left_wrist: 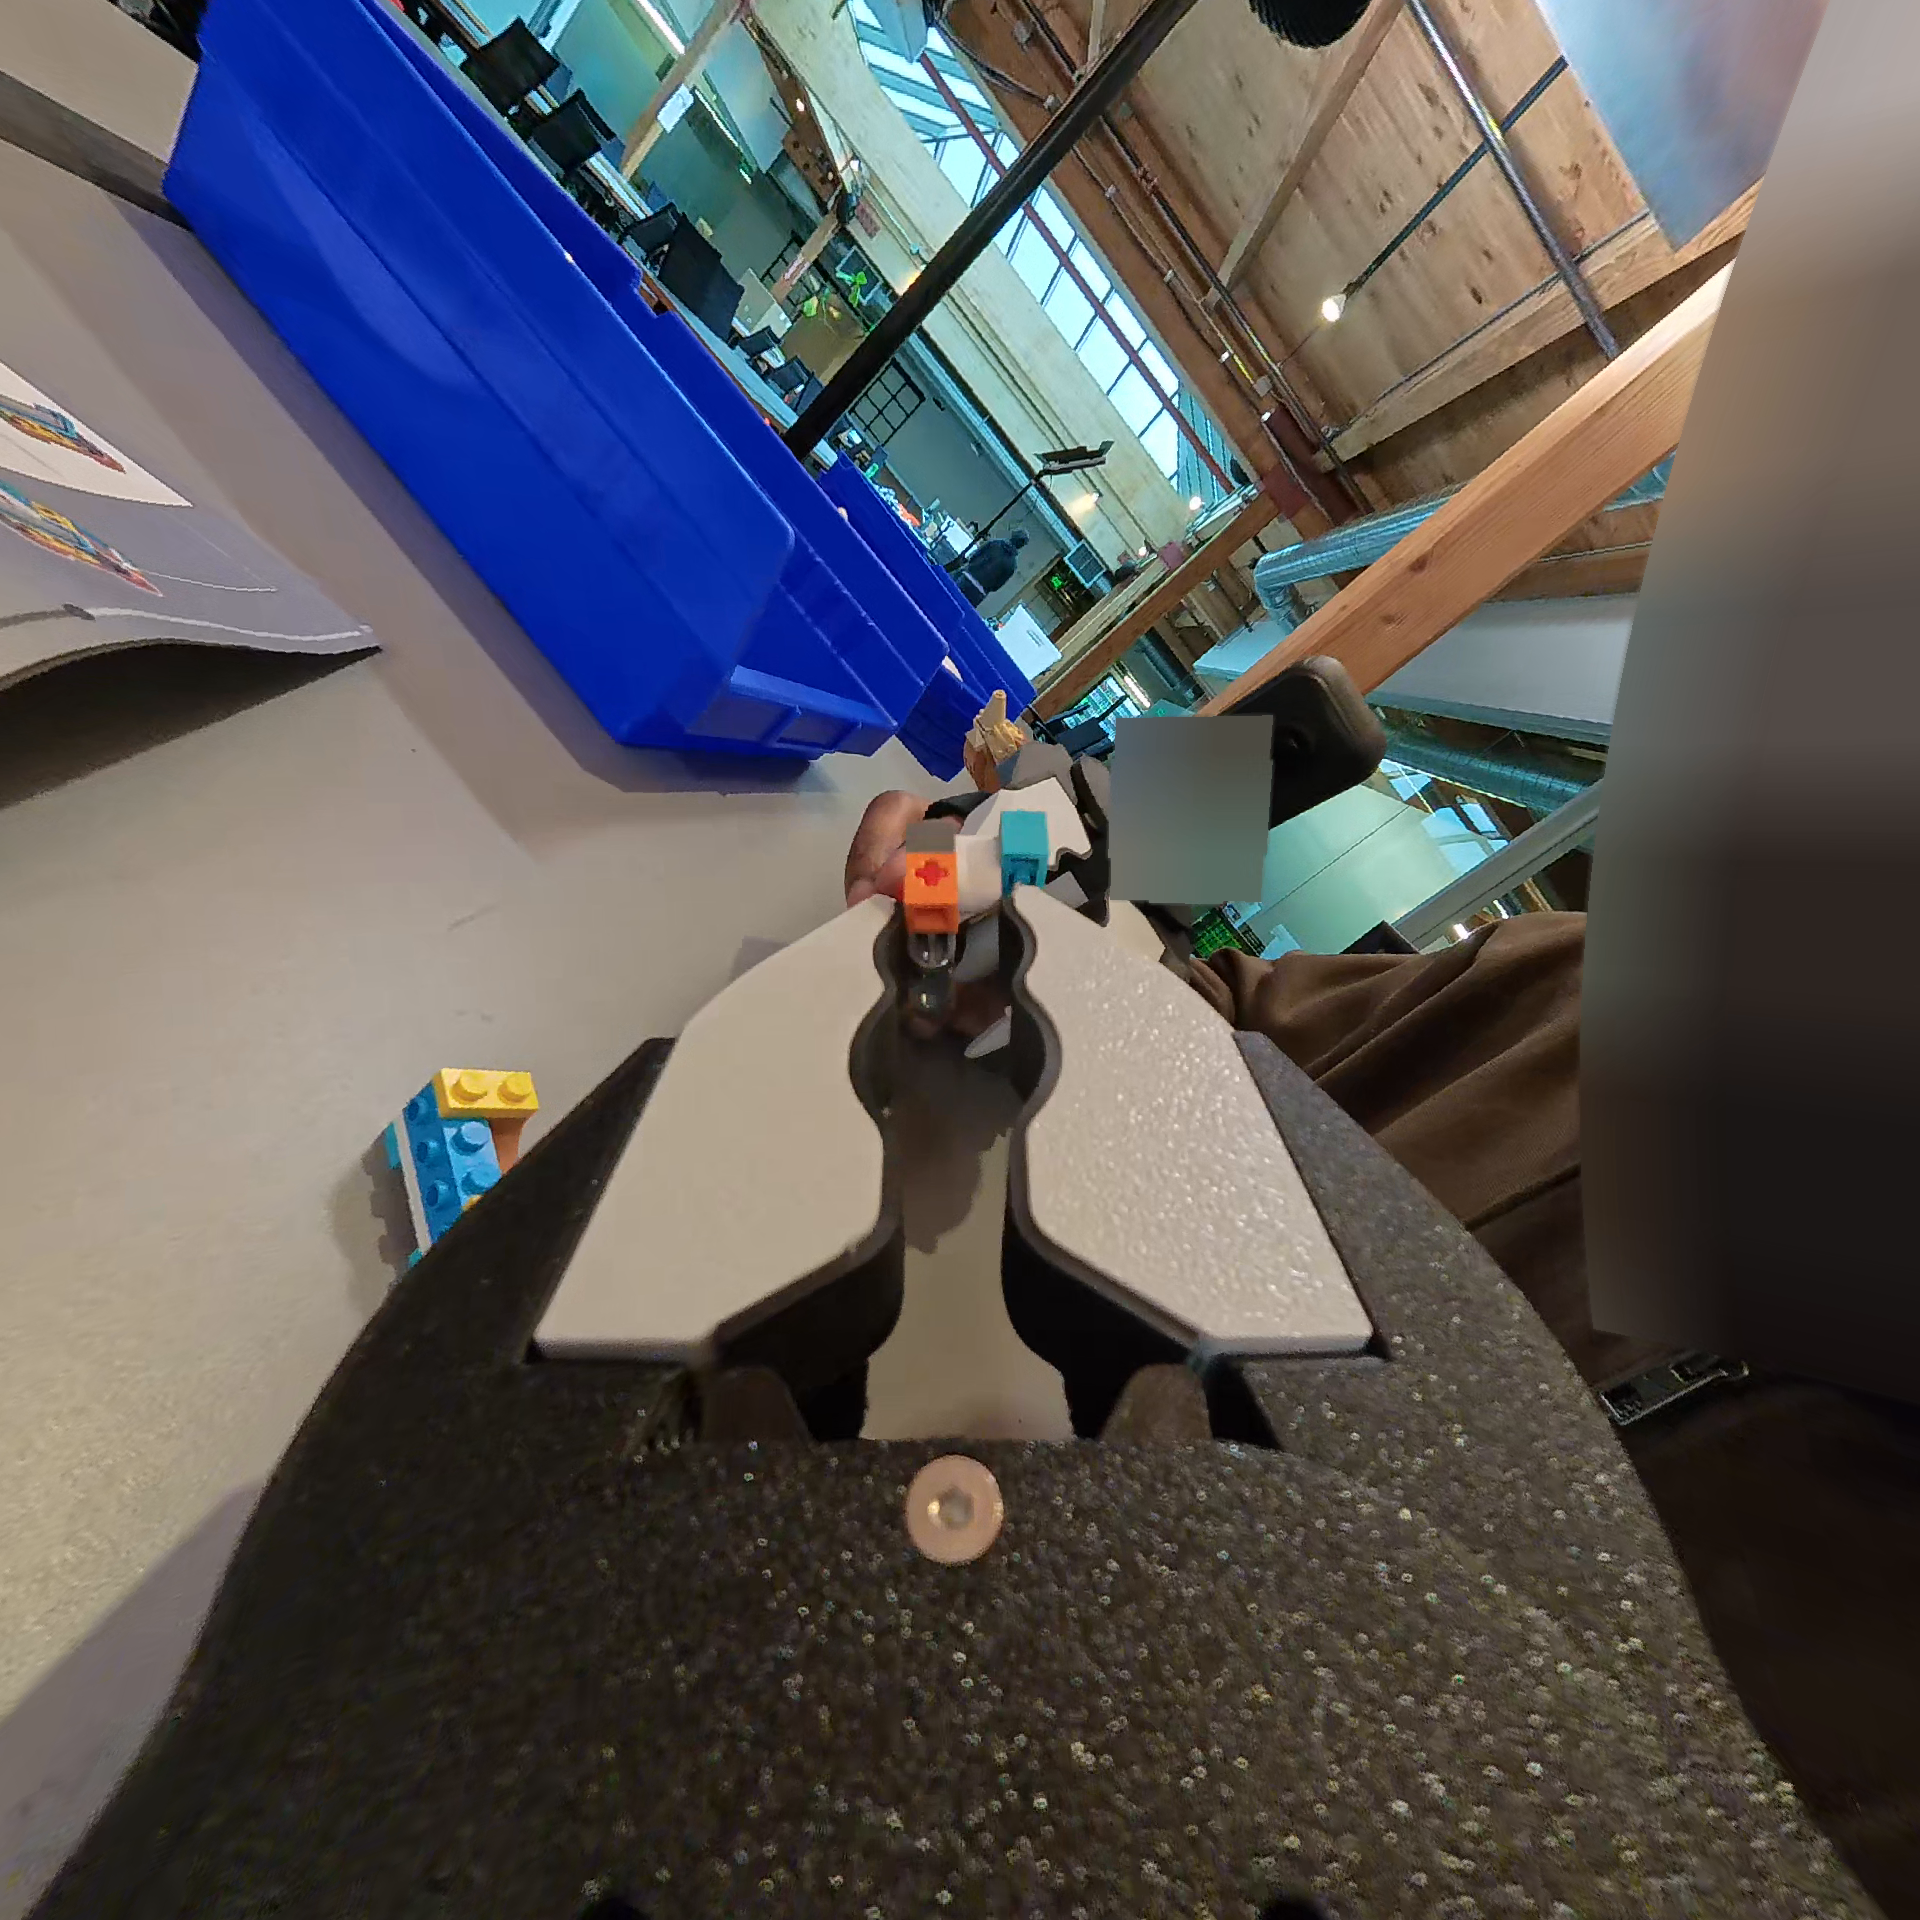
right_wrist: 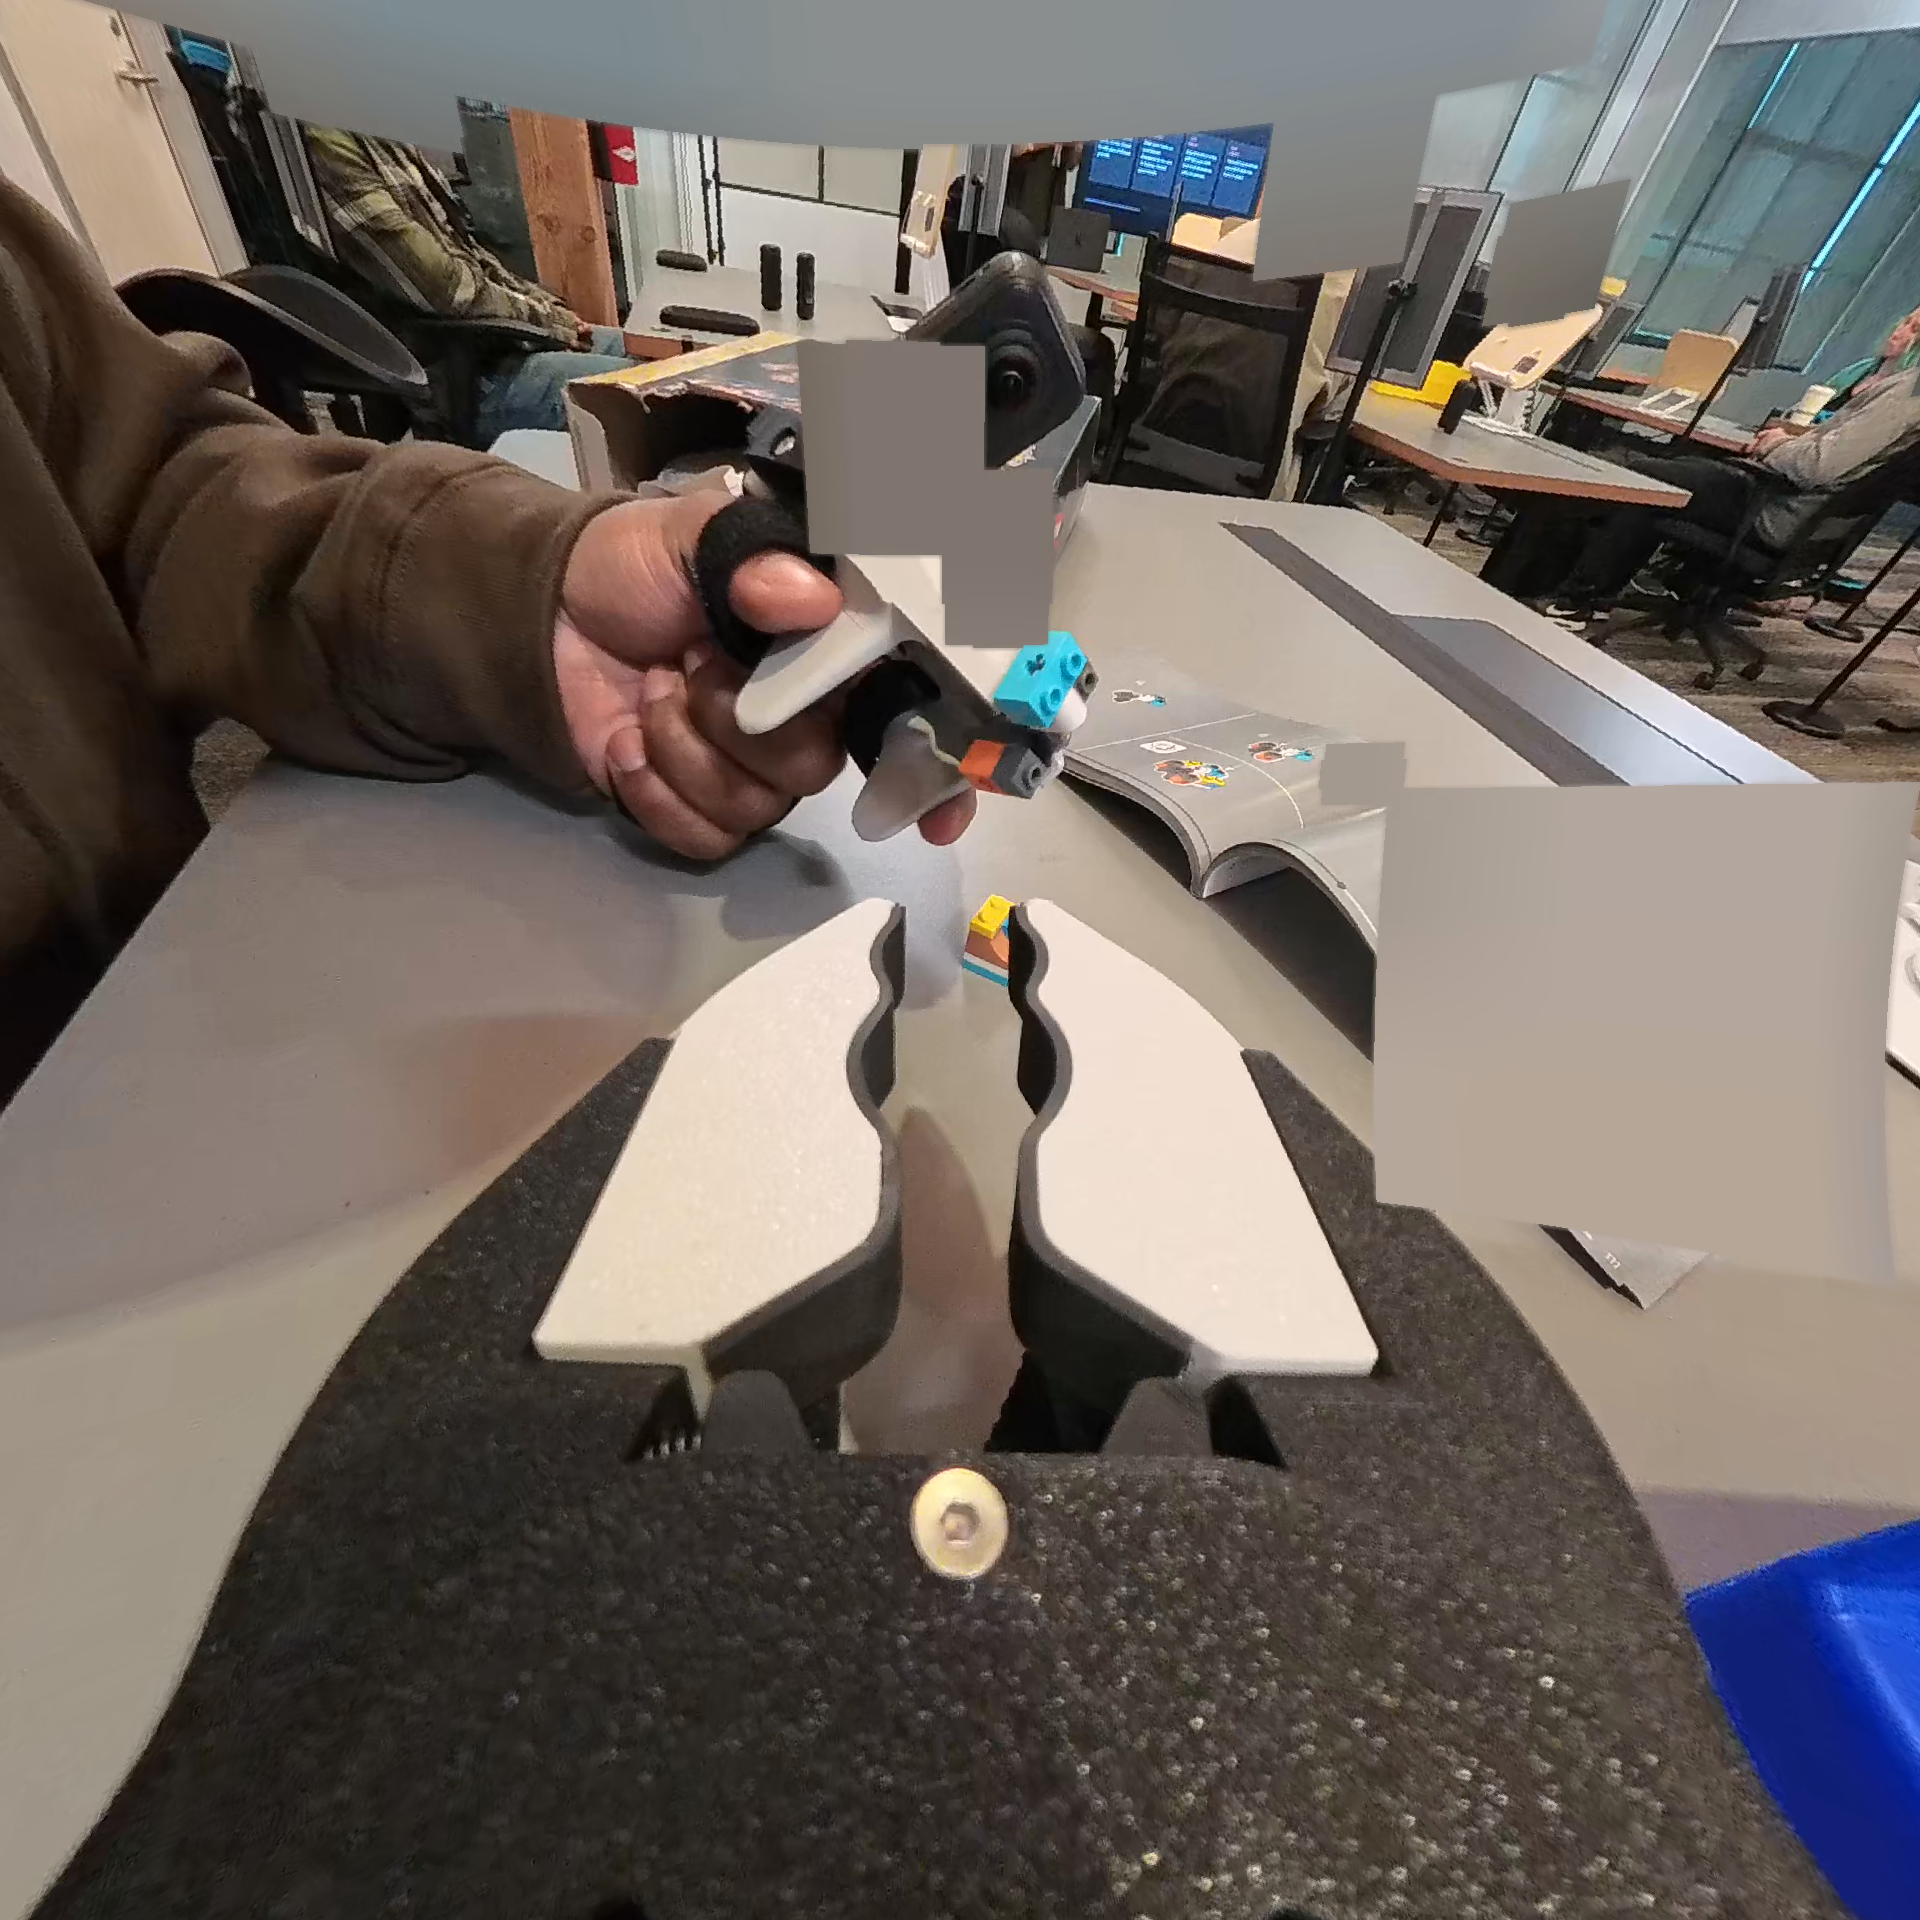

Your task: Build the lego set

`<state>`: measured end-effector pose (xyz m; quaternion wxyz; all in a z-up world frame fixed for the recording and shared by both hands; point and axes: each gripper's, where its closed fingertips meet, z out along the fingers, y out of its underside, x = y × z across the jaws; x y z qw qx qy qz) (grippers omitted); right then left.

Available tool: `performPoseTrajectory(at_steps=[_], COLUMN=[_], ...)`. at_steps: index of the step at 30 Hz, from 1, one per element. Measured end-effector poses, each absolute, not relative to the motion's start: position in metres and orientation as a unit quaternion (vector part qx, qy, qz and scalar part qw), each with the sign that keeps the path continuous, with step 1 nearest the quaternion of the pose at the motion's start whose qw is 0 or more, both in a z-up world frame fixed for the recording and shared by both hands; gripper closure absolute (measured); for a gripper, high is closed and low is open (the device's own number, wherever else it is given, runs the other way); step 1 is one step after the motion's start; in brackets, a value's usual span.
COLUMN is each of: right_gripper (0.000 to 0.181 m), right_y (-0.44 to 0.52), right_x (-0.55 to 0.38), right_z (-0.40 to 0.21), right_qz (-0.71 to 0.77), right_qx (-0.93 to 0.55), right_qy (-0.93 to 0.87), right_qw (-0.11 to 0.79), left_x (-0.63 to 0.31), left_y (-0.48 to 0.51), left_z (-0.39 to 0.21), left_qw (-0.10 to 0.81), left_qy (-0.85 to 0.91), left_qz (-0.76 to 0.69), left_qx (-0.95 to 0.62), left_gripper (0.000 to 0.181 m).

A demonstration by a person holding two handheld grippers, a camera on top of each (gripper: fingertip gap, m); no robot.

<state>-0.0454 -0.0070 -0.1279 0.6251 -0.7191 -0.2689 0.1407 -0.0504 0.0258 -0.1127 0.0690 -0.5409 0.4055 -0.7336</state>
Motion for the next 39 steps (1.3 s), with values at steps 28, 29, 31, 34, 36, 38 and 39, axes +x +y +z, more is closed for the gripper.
performPoseTrajectory(at_steps=[28, 29, 31, 34, 36, 38, 39], right_gripper=[0.16, 0.16, 0.159, 0.156, 0.155, 0.156, 0.157], right_y=[-0.012, -0.012, -0.012, -0.011, -0.011, -0.012, -0.012], right_x=[-0.053, -0.053, -0.053, -0.055, -0.056, -0.057, -0.056], right_z=[-0.129, -0.129, -0.131, -0.136, -0.137, -0.136, -0.136], right_qz=[0.132, 0.134, 0.139, 0.148, 0.151, 0.15, 0.15], right_qx=[-0.717, -0.717, -0.72, -0.728, -0.73, -0.728, -0.729], right_qy=[-0.286, -0.285, -0.284, -0.284, -0.285, -0.285, -0.285], right_qw=[0.622, 0.621, 0.617, 0.605, 0.603, 0.605, 0.604], left_x=[-0.045, -0.045, -0.045, -0.045, -0.045, -0.044, -0.044], left_y=[-0.007, -0.007, -0.007, -0.008, -0.009, -0.01, -0.01], left_z=[-0.137, -0.137, -0.138, -0.138, -0.139, -0.14, -0.14], left_qw=[0.497, 0.498, 0.5, 0.501, 0.499, 0.497, 0.495], left_qy=[0.717, 0.717, 0.718, 0.719, 0.72, 0.721, 0.721], left_qz=[-0.373, -0.372, -0.371, -0.371, -0.371, -0.371, -0.374], left_qx=[-0.316, -0.315, -0.311, -0.308, -0.306, -0.308, -0.308], left_gripper=[0.165, 0.165, 0.165, 0.165, 0.165, 0.165, 0.165])
